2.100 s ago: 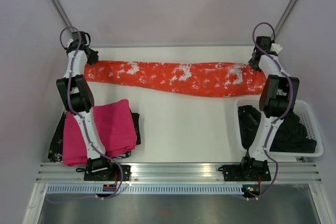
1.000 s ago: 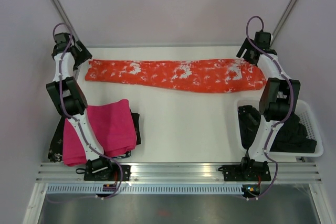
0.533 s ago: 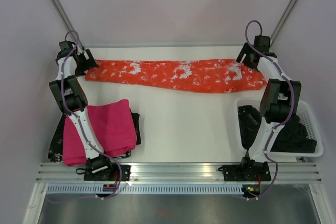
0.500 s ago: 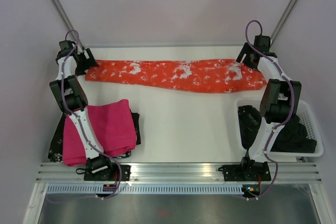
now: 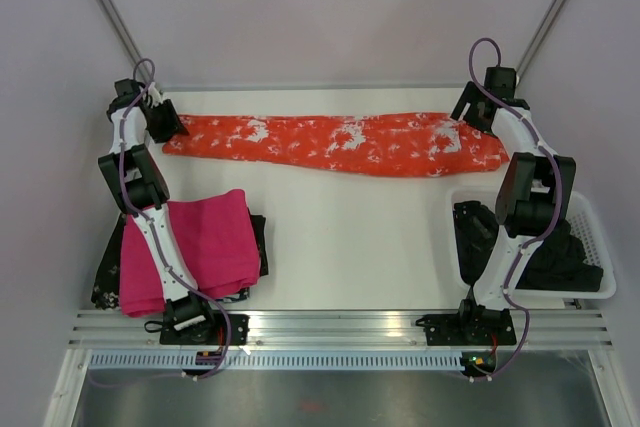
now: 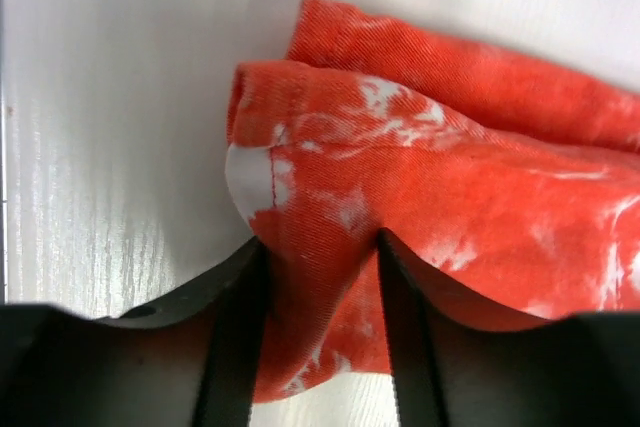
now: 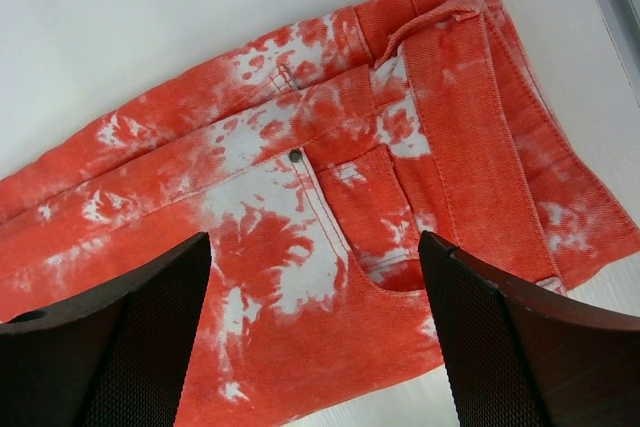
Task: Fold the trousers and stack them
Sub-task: Fold the trousers
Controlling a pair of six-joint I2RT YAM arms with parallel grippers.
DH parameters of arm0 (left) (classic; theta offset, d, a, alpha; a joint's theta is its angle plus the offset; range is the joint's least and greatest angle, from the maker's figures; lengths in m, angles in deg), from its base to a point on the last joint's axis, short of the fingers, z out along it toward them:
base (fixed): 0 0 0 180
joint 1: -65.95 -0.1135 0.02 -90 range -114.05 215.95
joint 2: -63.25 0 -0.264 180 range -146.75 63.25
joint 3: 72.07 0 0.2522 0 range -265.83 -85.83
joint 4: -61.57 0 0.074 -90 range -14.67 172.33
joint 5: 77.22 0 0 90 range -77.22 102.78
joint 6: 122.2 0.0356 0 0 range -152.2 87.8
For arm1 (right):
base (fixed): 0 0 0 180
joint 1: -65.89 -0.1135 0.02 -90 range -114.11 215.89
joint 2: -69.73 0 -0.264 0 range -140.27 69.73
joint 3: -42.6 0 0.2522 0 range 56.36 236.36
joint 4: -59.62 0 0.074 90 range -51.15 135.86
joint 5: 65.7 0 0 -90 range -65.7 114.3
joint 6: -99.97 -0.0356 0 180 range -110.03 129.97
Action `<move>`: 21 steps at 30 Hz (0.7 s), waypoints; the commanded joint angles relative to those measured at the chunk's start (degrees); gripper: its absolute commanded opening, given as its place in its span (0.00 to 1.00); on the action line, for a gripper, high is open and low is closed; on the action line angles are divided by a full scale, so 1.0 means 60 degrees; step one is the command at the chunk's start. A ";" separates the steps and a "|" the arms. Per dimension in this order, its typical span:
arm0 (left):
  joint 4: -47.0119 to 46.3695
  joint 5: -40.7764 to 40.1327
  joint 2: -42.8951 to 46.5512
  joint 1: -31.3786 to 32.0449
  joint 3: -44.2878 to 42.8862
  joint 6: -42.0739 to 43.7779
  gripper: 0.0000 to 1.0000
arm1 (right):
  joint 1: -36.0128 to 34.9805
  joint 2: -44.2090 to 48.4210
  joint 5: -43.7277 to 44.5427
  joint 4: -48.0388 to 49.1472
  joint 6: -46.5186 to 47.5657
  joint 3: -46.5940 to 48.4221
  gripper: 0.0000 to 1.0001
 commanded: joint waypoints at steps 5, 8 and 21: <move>0.0576 0.0585 -0.0004 0.0140 0.0264 0.0102 0.02 | -0.0144 0.0739 0.0018 -0.0174 0.0073 0.0070 0.90; -0.0360 0.0411 0.1031 0.0140 0.0702 -0.0632 0.02 | -0.0495 0.0856 -0.0187 -0.0086 0.0204 -0.0091 0.90; -0.0378 -0.3076 0.3761 0.0067 -0.0675 -0.0151 0.02 | -0.3379 0.0288 -0.2749 0.2095 -0.1479 -0.0664 0.80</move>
